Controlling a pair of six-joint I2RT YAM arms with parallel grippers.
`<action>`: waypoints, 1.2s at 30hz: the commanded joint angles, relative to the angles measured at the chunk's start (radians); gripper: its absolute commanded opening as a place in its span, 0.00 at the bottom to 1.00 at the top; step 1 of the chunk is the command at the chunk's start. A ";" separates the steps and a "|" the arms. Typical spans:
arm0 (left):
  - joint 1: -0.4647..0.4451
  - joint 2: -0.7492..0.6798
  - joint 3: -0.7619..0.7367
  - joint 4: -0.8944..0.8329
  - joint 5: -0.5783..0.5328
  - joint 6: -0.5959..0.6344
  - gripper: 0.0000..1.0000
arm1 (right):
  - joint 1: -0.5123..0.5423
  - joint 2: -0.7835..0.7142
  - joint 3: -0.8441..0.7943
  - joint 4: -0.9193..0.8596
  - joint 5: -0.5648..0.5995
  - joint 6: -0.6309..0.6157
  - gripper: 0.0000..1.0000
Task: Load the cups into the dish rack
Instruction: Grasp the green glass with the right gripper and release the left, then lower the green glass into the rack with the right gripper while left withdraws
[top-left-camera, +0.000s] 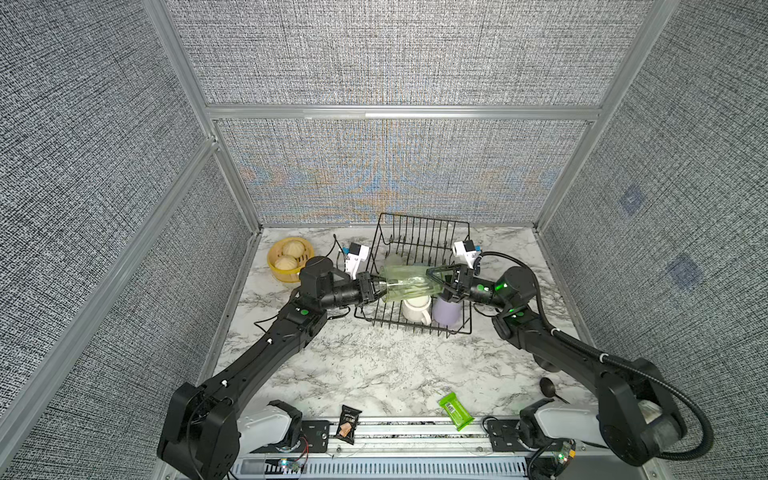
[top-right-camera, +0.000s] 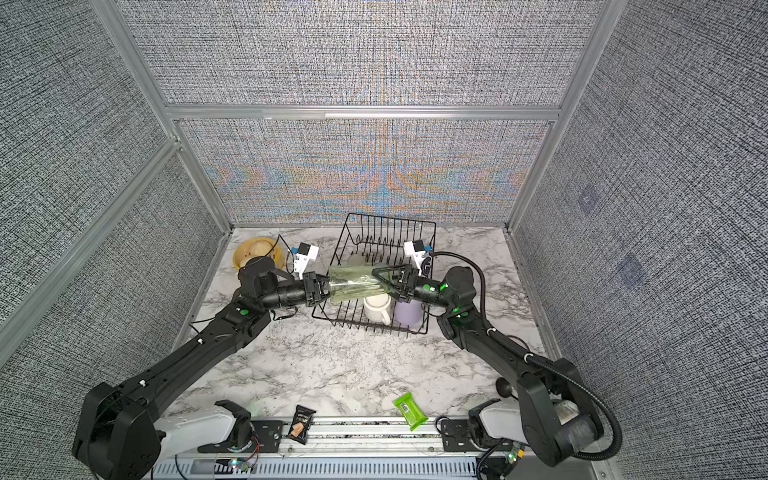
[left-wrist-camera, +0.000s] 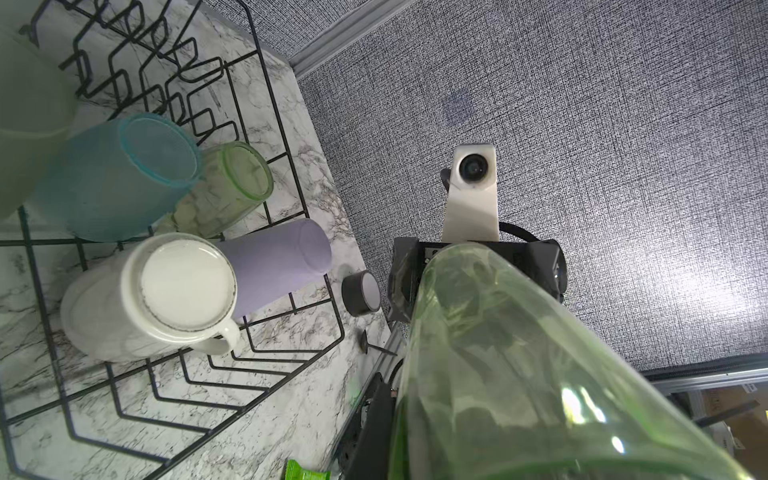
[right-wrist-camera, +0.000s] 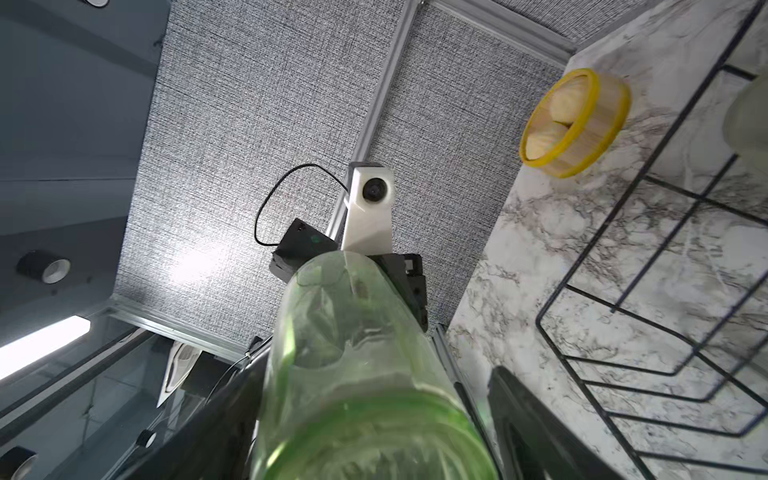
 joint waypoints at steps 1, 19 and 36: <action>0.000 -0.009 -0.001 0.061 0.033 0.008 0.00 | 0.013 0.025 0.016 0.149 -0.020 0.072 0.77; 0.073 -0.096 -0.026 -0.195 -0.173 0.123 0.45 | 0.049 -0.008 0.095 -0.283 0.106 -0.217 0.65; 0.131 -0.393 -0.086 -0.741 -0.946 0.200 0.64 | 0.253 0.122 0.517 -1.111 0.516 -0.956 0.56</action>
